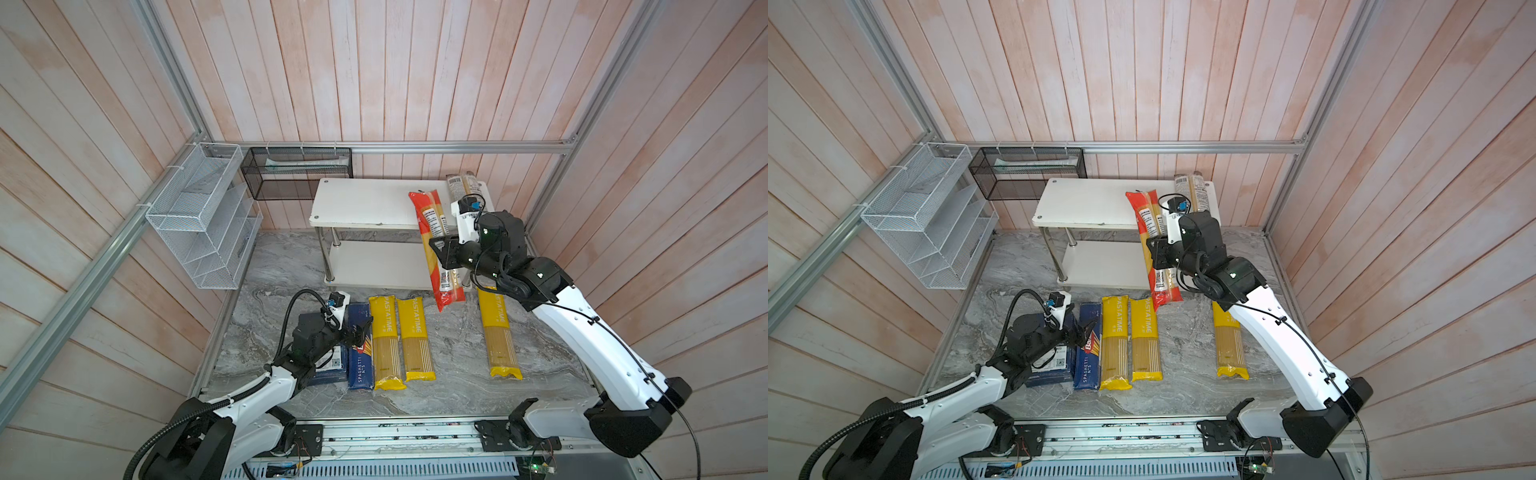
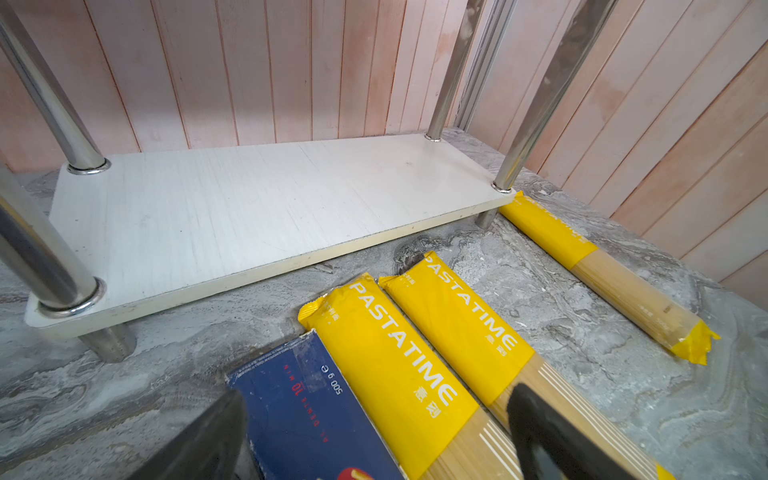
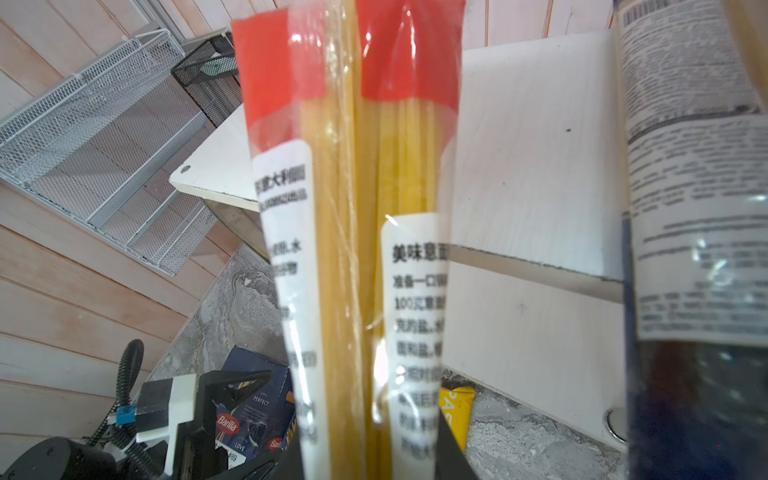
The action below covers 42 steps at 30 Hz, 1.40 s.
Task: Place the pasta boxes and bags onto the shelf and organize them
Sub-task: 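Carry the held red-and-clear bag up to the top shelf's far end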
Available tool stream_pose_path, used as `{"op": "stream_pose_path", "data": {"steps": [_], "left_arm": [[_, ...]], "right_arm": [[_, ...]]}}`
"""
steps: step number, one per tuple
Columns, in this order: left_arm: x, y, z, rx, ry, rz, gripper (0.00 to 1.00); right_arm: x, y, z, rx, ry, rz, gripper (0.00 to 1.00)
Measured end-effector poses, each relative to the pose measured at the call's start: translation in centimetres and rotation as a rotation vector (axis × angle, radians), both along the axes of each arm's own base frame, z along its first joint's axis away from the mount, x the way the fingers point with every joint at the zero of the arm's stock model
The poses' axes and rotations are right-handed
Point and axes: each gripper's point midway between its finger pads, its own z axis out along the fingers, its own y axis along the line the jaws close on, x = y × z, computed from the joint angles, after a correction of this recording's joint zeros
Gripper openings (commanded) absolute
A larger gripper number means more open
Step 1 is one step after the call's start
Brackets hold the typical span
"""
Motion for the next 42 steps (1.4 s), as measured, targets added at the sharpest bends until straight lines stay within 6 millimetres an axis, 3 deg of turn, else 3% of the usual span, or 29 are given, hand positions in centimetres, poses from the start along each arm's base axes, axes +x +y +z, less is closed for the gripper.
{"op": "stream_pose_path", "data": {"steps": [14, 24, 36, 42], "left_arm": [[0.0, 0.0, 0.1, -0.001, -0.001, 0.000, 1.00], [0.0, 0.0, 0.4, -0.006, -0.012, 0.000, 1.00], [0.0, 0.0, 0.4, -0.006, -0.011, 0.000, 1.00], [0.0, 0.0, 0.4, -0.006, -0.012, 0.000, 1.00]], "right_arm": [[2.7, -1.0, 1.1, 0.004, 0.000, -0.006, 0.11], [5.1, -2.0, 3.8, 0.025, -0.038, -0.040, 0.11], [8.5, -0.3, 7.6, 0.074, -0.094, -0.011, 0.11], [10.5, 0.4, 8.3, 0.090, -0.108, 0.001, 0.11]]}}
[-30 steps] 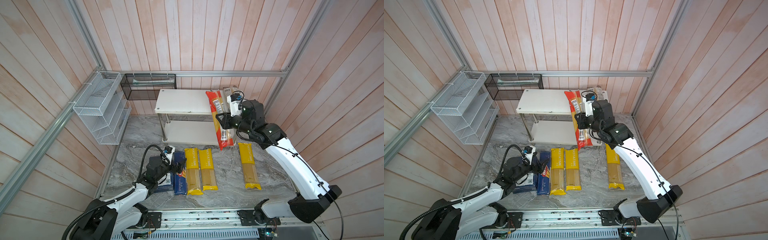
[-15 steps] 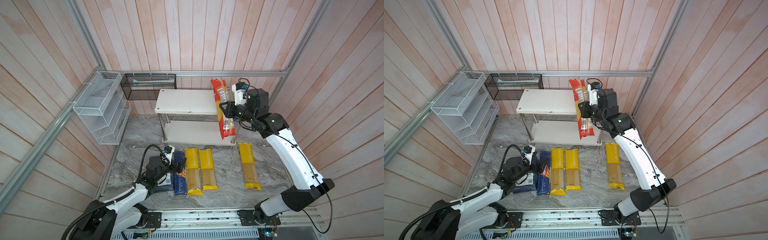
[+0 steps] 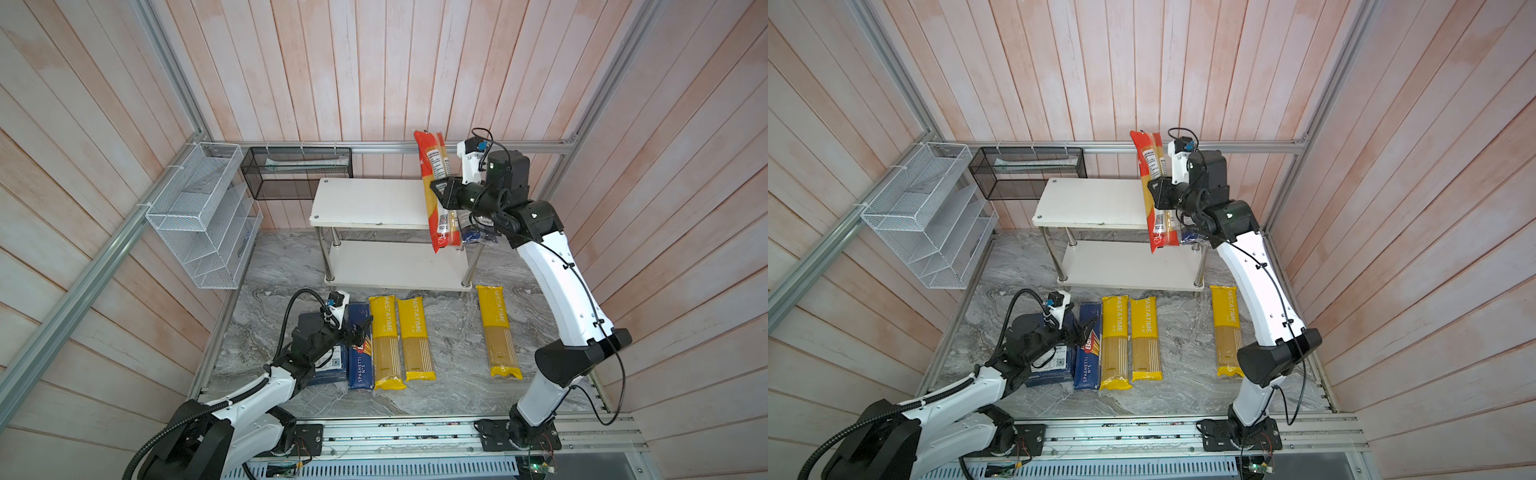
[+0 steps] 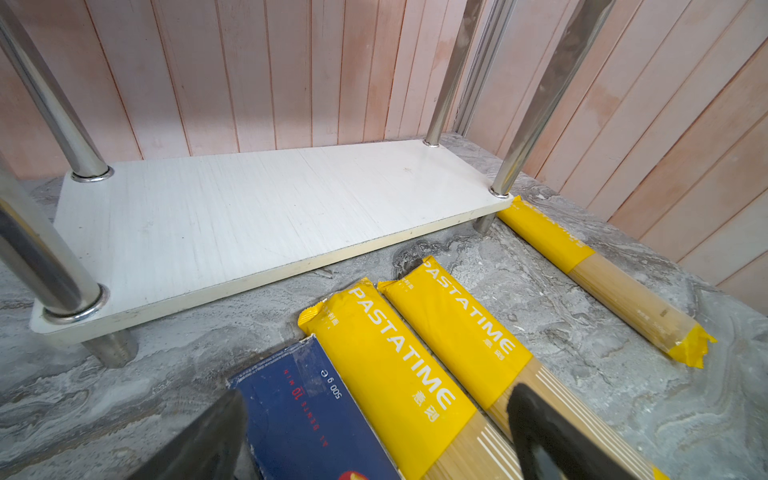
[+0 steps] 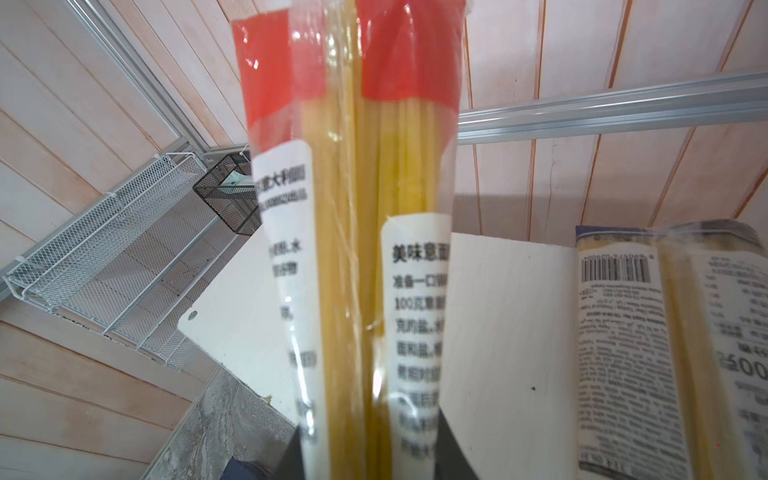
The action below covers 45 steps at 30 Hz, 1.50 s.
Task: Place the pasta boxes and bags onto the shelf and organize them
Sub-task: 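Carry the held red-and-clear bag up to the top shelf's far end, then lower the red-and-clear bag onto the top shelf beside the clear bag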
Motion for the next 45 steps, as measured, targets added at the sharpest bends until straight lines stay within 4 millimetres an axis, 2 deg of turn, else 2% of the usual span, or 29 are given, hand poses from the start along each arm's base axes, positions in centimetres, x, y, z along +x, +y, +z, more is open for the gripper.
{"op": "stream_pose_path", "data": {"steps": [7, 24, 27, 32, 35, 41, 45], "left_arm": [[0.0, 0.0, 0.0, 0.000, 0.000, 0.000, 1.00], [0.0, 0.0, 0.2, -0.003, -0.006, 0.000, 1.00], [0.0, 0.0, 0.3, -0.004, -0.007, 0.000, 1.00], [0.0, 0.0, 0.4, -0.005, -0.010, 0.000, 1.00], [-0.1, 0.0, 0.5, -0.007, -0.014, 0.000, 1.00], [-0.1, 0.0, 0.6, -0.008, -0.015, 0.000, 1.00], [-0.1, 0.0, 0.6, -0.008, -0.015, 0.000, 1.00]], "right_arm": [[1.9, 0.3, -1.1, 0.003, 0.025, -0.001, 0.11], [3.9, -0.9, -2.8, 0.070, 0.110, -0.029, 0.12], [4.0, -0.9, -2.9, 0.079, 0.117, -0.032, 0.17], [4.2, -1.0, -3.0, 0.089, 0.119, -0.038, 0.19], [4.4, -0.9, -3.4, 0.101, 0.116, -0.042, 0.25], [4.4, -1.4, -3.7, 0.130, 0.103, -0.062, 0.26], [4.4, -2.1, -3.9, 0.134, 0.102, -0.084, 0.37]]}}
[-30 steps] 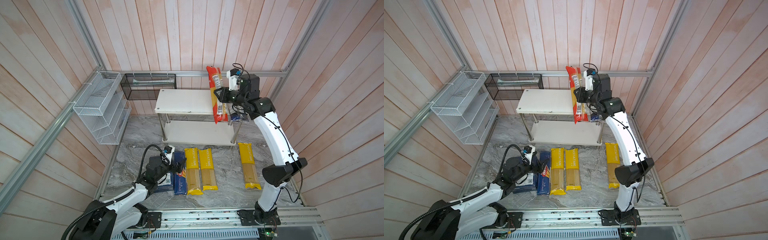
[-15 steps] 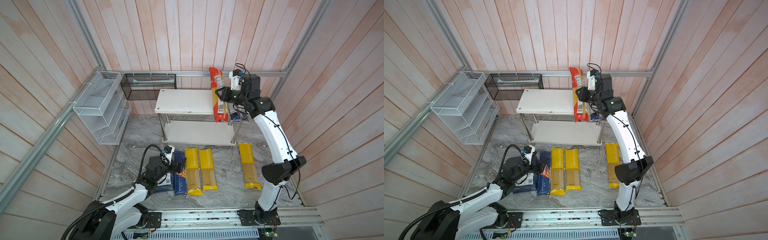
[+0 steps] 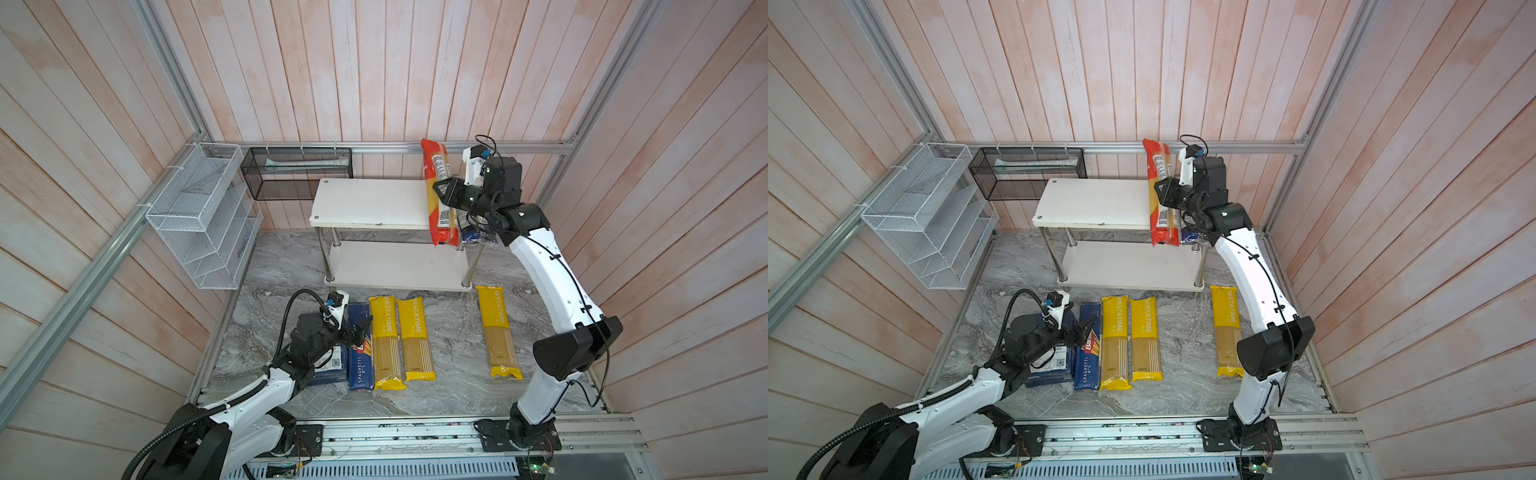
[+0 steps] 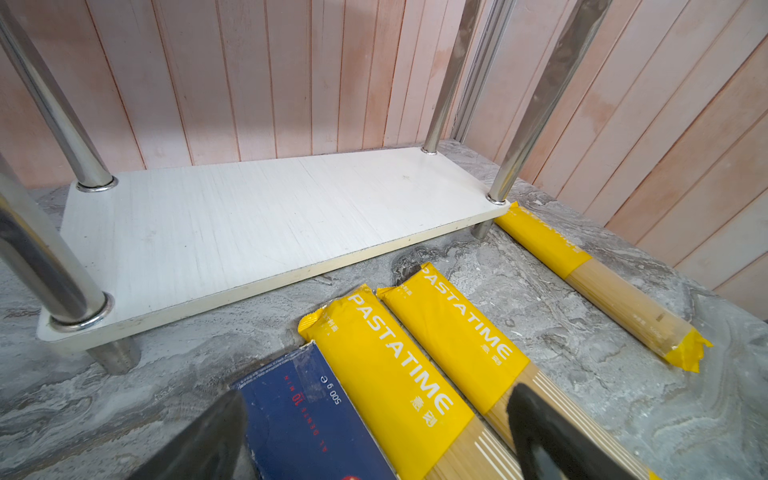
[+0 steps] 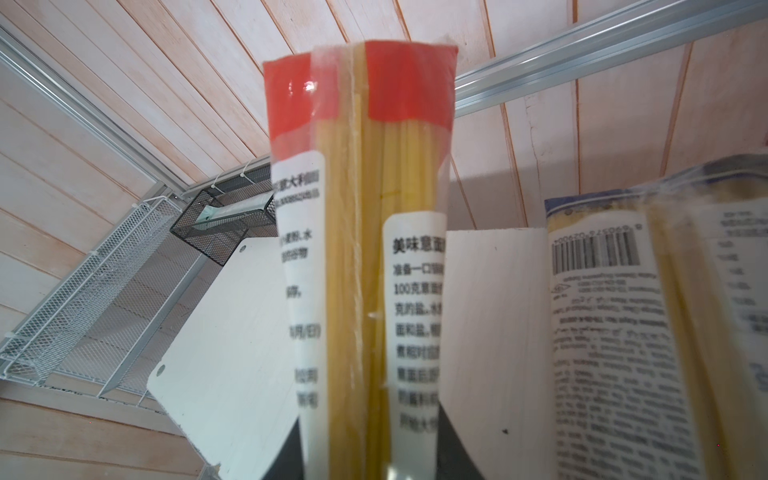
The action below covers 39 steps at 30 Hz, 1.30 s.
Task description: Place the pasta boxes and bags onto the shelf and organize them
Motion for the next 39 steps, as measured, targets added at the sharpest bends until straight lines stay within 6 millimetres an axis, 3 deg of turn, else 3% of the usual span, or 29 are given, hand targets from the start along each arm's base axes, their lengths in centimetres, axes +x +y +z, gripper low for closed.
{"op": "stream_pose_path", "data": {"steps": [4, 14, 23, 27, 33, 36, 39], "left_arm": [[0.0, 0.0, 0.0, 0.000, 0.000, 0.000, 1.00], [0.0, 0.0, 0.0, 0.000, 0.000, 0.001, 1.00], [0.0, 0.1, 0.1, -0.001, -0.003, 0.004, 1.00], [0.0, 0.1, 0.1, 0.000, -0.003, 0.004, 1.00], [0.0, 0.1, 0.1, 0.003, -0.005, 0.007, 1.00], [0.0, 0.1, 0.1, 0.004, -0.004, 0.007, 1.00], [0.0, 0.1, 0.1, 0.003, -0.004, 0.007, 1.00]], "right_arm": [[0.6, -0.7, 0.1, 0.001, -0.014, -0.029, 0.41], [0.9, -0.9, 2.9, 0.038, -0.111, -0.036, 0.44], [-0.6, -1.1, 4.4, 0.021, -0.138, -0.018, 0.44], [-3.5, -0.2, 6.0, -0.040, -0.192, 0.036, 0.45], [-11.2, 3.5, 8.0, -0.143, -0.278, 0.181, 0.46], [-13.3, 3.3, 7.7, -0.188, -0.272, 0.199, 0.46], [-15.4, 3.6, 6.0, -0.234, -0.243, 0.242, 0.48]]}}
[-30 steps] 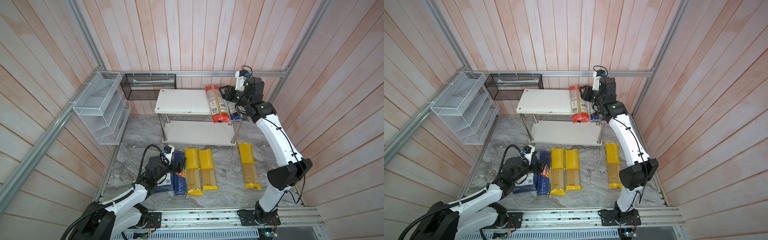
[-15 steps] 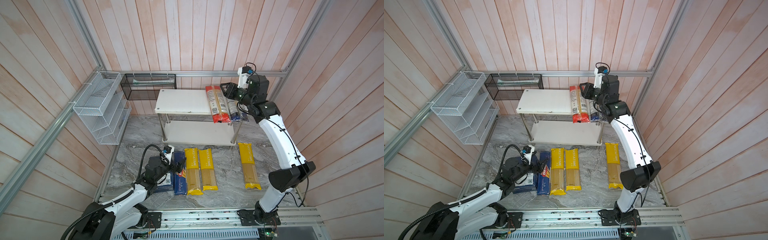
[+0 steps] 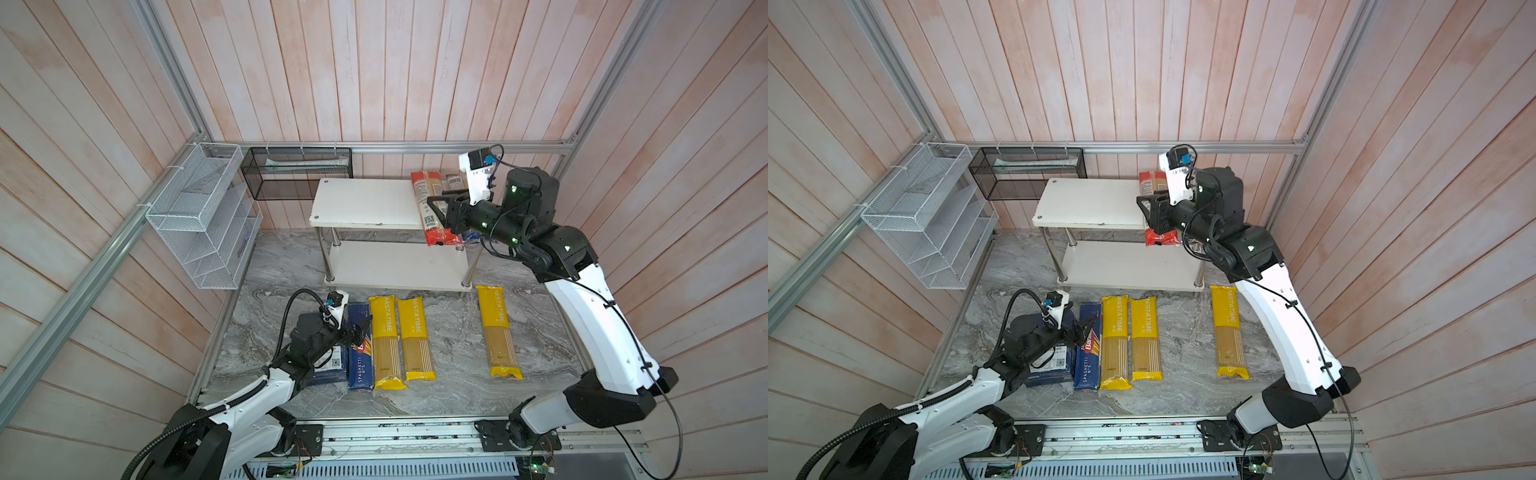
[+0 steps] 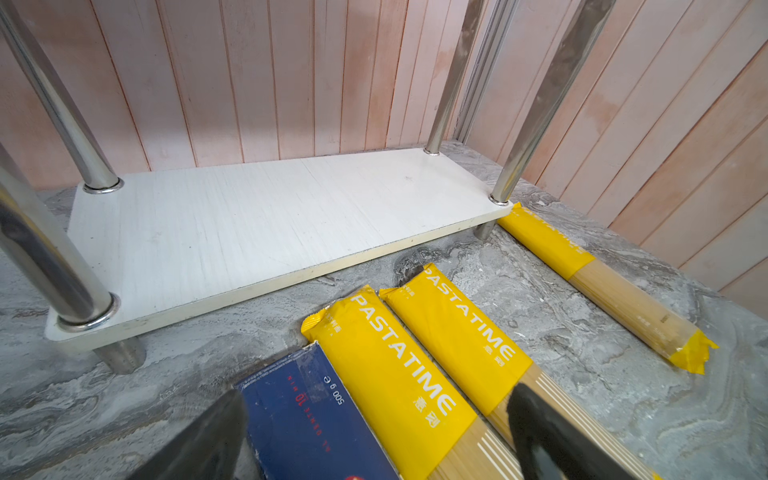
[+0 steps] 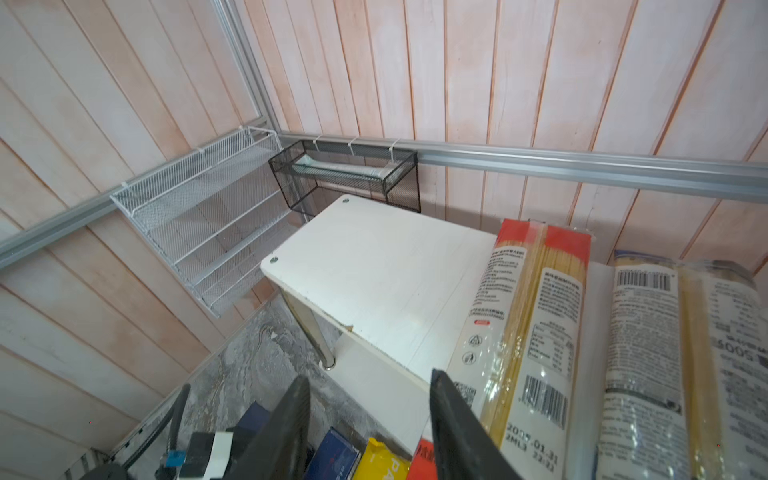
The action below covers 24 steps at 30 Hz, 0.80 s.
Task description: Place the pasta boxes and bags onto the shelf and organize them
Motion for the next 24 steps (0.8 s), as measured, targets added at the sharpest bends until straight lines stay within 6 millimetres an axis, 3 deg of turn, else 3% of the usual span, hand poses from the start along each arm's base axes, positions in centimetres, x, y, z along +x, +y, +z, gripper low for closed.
{"op": "stream_pose_path", "data": {"steps": [4, 9, 17, 24], "left_arm": [[0.0, 0.0, 0.0, 0.001, 0.001, 0.000, 1.00], [0.0, 0.0, -0.1, 0.002, 0.003, 0.000, 1.00], [0.0, 0.0, -0.1, 0.002, 0.004, 0.000, 1.00], [0.0, 0.0, -0.1, 0.002, 0.004, 0.000, 1.00]], "right_arm": [[-2.6, 0.4, -3.4, -0.068, 0.060, 0.056, 0.49], [-4.4, -0.7, -6.8, -0.115, 0.136, 0.060, 0.49], [-6.3, -2.5, -7.0, -0.097, 0.155, 0.036, 0.49], [-5.8, -1.9, -8.5, -0.112, 0.186, 0.046, 0.50]]}}
